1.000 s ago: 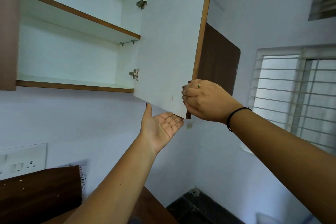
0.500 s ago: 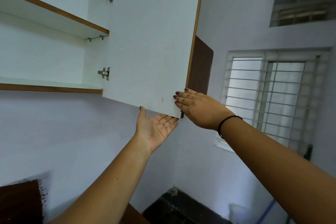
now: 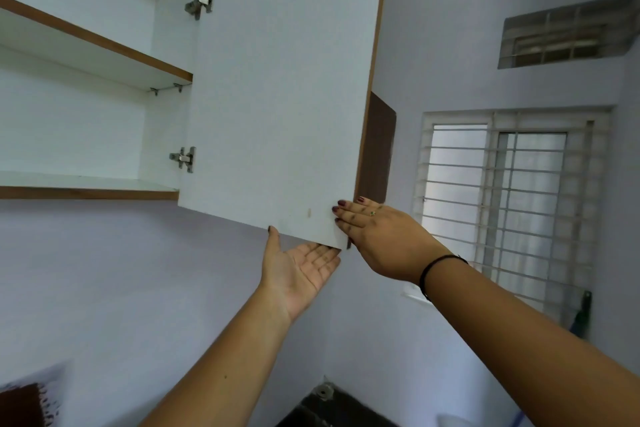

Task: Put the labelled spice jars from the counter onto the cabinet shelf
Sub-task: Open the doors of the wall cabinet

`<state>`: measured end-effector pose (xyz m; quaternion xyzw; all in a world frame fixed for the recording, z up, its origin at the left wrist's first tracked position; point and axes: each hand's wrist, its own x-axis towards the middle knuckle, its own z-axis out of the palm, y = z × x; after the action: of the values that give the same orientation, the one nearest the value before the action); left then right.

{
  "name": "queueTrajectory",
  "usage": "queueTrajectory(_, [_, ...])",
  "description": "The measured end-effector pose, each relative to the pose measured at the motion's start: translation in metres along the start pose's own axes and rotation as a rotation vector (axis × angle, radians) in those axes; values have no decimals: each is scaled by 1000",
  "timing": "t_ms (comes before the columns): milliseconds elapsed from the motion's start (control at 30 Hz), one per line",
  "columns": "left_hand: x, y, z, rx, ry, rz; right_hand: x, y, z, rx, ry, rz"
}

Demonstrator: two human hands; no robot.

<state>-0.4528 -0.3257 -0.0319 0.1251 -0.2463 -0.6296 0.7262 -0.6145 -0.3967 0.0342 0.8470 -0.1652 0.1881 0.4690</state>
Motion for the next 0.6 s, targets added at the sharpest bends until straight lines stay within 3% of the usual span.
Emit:
queueTrajectory(333, [-24, 17, 0, 76, 68, 31, 9, -8, 1, -57, 107, 10])
queueTrajectory(600, [-73, 46, -2, 106, 159, 171, 44, -65, -15, 31, 234, -102])
